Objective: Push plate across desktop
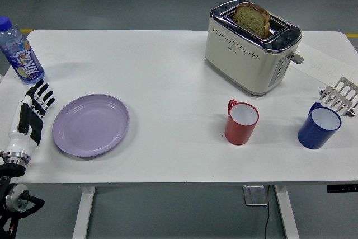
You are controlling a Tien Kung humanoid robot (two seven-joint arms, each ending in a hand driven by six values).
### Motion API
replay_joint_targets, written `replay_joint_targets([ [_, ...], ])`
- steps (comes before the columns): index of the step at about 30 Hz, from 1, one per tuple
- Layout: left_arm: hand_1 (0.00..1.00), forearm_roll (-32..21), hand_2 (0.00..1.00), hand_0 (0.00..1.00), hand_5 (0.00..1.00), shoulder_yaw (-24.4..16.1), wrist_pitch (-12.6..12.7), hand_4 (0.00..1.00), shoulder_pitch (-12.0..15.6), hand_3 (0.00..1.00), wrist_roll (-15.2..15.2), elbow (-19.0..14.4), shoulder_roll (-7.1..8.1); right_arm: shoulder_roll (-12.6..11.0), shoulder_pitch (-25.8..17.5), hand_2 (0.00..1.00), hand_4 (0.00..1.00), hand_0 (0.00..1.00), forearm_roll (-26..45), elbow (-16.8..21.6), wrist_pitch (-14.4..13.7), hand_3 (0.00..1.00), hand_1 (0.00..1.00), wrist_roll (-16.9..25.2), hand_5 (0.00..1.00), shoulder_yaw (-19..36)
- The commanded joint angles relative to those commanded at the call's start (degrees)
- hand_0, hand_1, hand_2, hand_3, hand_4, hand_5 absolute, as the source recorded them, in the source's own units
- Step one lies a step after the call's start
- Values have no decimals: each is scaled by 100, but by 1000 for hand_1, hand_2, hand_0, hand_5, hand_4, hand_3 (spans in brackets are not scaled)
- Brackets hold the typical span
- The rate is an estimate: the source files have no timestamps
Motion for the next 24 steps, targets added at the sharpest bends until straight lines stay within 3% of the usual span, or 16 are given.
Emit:
replay_joint_targets([
  [10, 917, -72, 952, 897, 998, 164, 233, 533, 1, 935, -296, 165, -63, -3, -23, 648, 142, 609, -34, 0, 3, 636, 550, -9, 371, 1],
  [24, 913, -117, 949, 892, 998, 282, 273, 525, -81, 937, -349, 275, -193, -3, 16, 648, 142, 609, -27, 0, 9, 636, 550, 0, 371, -23],
])
